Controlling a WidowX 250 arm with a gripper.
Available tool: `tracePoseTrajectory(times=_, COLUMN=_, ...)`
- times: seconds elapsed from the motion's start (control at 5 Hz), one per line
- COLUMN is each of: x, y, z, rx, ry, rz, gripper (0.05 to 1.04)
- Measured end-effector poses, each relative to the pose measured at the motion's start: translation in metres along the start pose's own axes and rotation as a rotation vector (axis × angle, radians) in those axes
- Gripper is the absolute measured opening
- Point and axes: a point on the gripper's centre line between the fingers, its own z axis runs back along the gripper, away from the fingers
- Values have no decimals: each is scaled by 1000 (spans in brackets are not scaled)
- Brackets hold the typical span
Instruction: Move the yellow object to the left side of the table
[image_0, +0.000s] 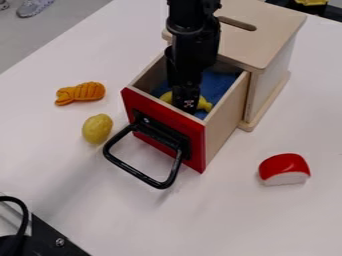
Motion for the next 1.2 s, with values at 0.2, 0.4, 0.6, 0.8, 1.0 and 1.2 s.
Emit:
tracePoseTrajectory(times=0.2, x=-2, y=1, z=-1, rx=15, ry=15, rz=4, gripper=655)
tracePoseTrajectory(times=0.4, x=0, y=1, z=4, rx=21, ry=-2, rz=10, gripper=380)
tracePoseTrajectory(times=0.6, x=-3, y=2, z=21, rx=44, ry=-37, rz=14, gripper=351)
tracePoseTrajectory(times=0.8, x=-11, y=6, z=46, rx=87, ry=-79, rz=38, gripper=351)
tracePoseTrajectory(times=1.0, x=-20, y=14, z=60, rx=93, ry=-98, rz=81, gripper=351)
tracePoseTrajectory(times=1.2, x=-29, y=48, z=81, rx=155, ry=-132, rz=166, gripper=351)
